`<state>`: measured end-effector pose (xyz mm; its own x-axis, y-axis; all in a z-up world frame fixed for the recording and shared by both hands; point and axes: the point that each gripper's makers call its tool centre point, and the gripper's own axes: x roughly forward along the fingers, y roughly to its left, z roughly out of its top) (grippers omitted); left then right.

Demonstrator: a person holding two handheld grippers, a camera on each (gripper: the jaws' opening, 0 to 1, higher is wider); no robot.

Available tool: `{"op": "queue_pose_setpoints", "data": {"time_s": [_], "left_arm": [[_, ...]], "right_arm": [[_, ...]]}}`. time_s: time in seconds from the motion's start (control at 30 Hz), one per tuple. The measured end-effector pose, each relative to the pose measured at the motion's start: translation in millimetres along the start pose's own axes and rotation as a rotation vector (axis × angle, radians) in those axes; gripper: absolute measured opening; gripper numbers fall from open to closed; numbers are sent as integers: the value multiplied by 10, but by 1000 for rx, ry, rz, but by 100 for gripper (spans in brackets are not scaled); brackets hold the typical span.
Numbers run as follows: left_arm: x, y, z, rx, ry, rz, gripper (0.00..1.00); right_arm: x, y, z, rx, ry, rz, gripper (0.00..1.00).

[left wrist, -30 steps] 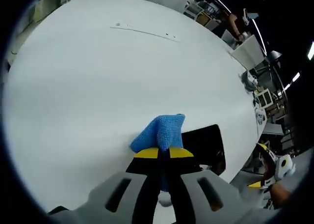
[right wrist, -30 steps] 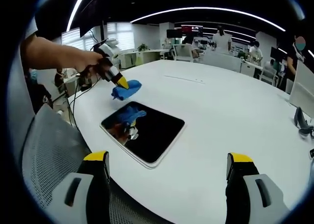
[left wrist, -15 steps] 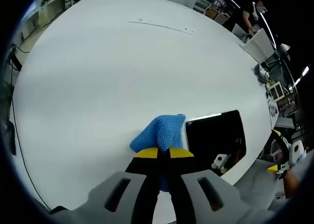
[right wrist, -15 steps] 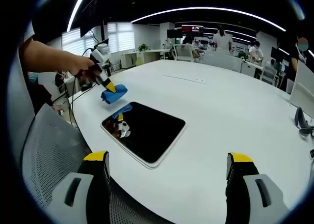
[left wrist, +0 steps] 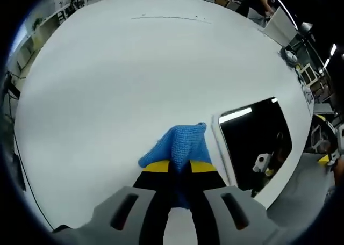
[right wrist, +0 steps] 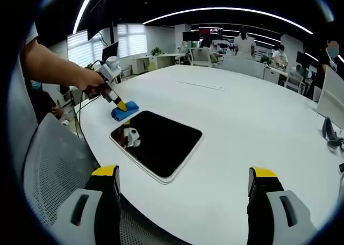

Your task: Wipe the mirror surface with the cleaning cloth until all visible marks leave the cleaned area.

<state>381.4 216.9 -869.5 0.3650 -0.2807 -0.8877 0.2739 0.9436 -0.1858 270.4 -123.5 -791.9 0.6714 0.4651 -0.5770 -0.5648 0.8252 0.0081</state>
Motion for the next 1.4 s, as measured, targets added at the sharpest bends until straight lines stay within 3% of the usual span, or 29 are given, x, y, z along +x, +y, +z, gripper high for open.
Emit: {"op": "queue_pose_setpoints", "data": {"time_s": [0.33,0.5,0.6,0.63,0.67,0.8,0.83,0.9,0.97,1.03,1.1,1.2,1.27,1.4], "left_arm": [[-22,-87,1,28,-48,-14,31],[-183,-134,238,10,-216,-65,56],[-435,-233,279,28,-296,-135,74],[-491,-251,238,37,-296,-153,83],[-562,-244,221,72,-326,-175,86],[-809,-111,94,195,-379,-140,89],[-884,-77,77,205,-395,-130,90],[-1092,7,154,187,-516,-108,89],[-1220,-37,99,154,-569,-164,94],[-1234,-40,-33,194,-565,-180,99],[-1183,47,-220,217,-513,-147,99],[-1202,115,-321,180,-533,-143,99],[-1178,156,-418,144,-516,-141,99],[-1193,127,-520,154,-513,-138,99]], "right_arm": [[-2,5,3,-3,1,-3,99],[0,16,-2,-3,3,4,99],[-33,33,66,-2,-31,24,99],[-37,24,71,10,-35,24,99],[-44,6,92,22,-47,22,99],[-50,9,120,54,-64,32,99],[-45,11,120,51,-66,32,99],[-41,21,106,41,-58,30,99],[-46,8,113,38,-61,23,99],[-39,-2,105,33,-59,22,99],[-21,8,70,15,-40,23,99],[-8,20,33,1,-22,26,99],[-6,25,30,1,-20,30,99],[-16,27,10,2,-15,25,99]]}}
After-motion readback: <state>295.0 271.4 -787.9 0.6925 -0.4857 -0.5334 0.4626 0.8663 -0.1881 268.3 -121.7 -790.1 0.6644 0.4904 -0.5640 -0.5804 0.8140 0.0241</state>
